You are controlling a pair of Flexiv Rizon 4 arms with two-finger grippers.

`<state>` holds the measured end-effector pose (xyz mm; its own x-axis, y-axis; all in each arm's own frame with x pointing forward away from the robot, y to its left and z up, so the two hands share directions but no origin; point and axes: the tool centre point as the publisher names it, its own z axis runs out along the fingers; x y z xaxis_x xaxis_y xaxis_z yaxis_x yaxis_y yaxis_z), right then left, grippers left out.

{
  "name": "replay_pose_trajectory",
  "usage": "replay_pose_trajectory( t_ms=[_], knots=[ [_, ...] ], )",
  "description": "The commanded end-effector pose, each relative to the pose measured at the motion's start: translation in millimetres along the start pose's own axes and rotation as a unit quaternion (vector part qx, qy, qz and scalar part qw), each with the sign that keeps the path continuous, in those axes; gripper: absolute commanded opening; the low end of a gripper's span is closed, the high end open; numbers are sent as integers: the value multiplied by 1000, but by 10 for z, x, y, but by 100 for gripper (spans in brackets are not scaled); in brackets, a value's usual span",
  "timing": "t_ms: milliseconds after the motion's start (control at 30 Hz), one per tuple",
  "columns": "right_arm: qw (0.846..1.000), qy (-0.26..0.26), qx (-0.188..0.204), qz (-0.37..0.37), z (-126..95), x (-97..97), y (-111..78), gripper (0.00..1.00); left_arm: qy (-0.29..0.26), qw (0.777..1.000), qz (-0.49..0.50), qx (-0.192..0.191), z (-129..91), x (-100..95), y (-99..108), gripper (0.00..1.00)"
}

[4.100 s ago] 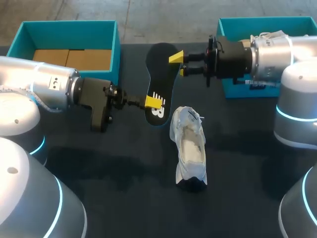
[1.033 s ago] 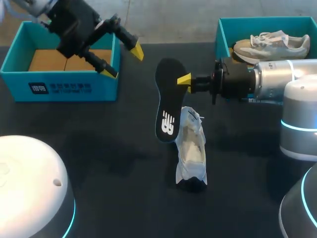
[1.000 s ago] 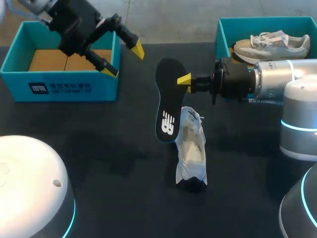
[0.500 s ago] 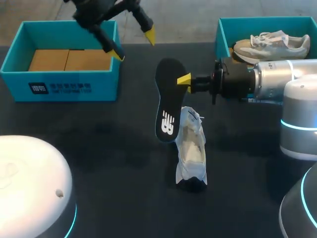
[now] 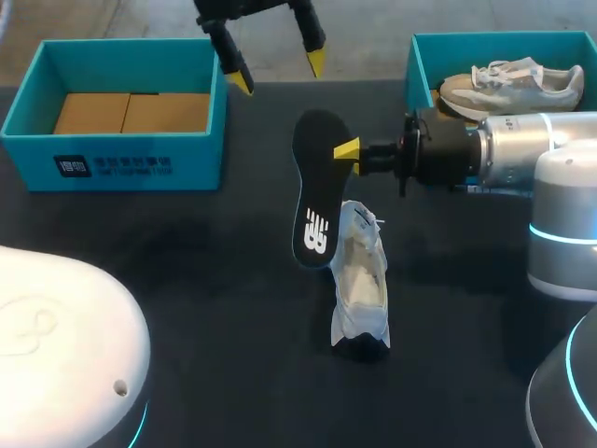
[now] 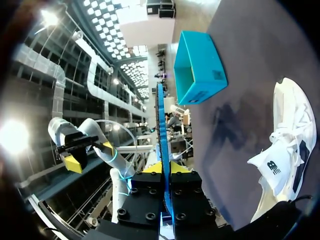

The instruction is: Take the shoe out of the shoebox, open the shoe tongue, remove and reinsert the insole, then place the shoe into the shoebox

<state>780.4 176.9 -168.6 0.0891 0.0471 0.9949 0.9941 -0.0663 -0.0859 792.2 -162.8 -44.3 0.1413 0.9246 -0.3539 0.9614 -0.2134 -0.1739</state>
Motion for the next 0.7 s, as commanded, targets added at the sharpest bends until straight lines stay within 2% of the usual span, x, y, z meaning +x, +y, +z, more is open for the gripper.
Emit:
replay_pose_trajectory(
  t_ms=[33,333,467,700],
  knots=[
    [1000,-1,-1,0,11,4,-9,0,123,992,3,22,4,-105,85,100],
    [1000,-1,-1,0,11,4,-9,0,180,983,12,20,62,-240,126,100],
    [1000,-1,-1,0,11,4,-9,0,204,979,24,6,88,-322,132,100],
    [1000,-1,-1,0,11,4,-9,0,191,981,28,-9,120,-376,144,100]
  ],
)
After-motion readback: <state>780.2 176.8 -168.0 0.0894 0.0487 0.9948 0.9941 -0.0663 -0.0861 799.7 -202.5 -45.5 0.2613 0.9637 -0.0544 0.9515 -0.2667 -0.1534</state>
